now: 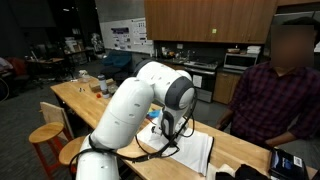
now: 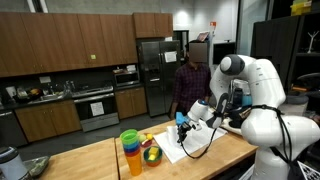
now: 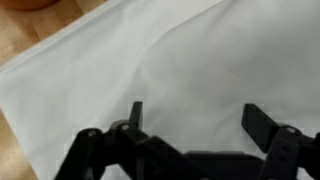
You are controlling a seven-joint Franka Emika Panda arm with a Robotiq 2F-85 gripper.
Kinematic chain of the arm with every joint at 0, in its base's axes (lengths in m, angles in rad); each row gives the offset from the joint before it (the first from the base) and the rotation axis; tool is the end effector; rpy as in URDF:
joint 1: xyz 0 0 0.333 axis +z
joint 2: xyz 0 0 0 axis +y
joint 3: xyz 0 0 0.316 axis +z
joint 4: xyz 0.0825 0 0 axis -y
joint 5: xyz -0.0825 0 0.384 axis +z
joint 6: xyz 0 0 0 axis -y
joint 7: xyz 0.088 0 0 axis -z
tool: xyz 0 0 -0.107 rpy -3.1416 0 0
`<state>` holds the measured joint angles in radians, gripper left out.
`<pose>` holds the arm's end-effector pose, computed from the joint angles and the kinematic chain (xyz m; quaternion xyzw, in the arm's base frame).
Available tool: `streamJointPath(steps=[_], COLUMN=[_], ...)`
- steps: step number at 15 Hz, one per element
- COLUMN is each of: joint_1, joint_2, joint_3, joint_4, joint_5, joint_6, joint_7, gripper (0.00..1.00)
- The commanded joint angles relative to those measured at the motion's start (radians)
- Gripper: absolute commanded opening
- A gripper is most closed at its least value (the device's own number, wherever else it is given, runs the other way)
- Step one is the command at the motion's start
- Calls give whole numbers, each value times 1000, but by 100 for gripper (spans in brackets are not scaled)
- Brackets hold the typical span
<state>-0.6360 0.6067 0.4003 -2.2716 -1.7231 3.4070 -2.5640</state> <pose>0.4657 0.0163 0.1608 -0.3989 0.8758 0.0924 0.2555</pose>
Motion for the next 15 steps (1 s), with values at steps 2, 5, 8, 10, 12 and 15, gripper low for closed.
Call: streamJointPath(steps=[2, 5, 8, 10, 12, 15], joint_1=[6, 6, 38, 86, 90, 89], joint_2=[-18, -22, 14, 23, 44, 12], joint_3=[-1, -3, -40, -91, -95, -108], joint_4=[-1, -3, 9, 24, 45, 82], joint_5=[0, 0, -69, -147, -241, -292], joint_6=[0, 0, 59, 82, 52, 56], joint_7=[5, 5, -20, -5, 37, 120], gripper=[100, 100, 100, 100, 100, 100])
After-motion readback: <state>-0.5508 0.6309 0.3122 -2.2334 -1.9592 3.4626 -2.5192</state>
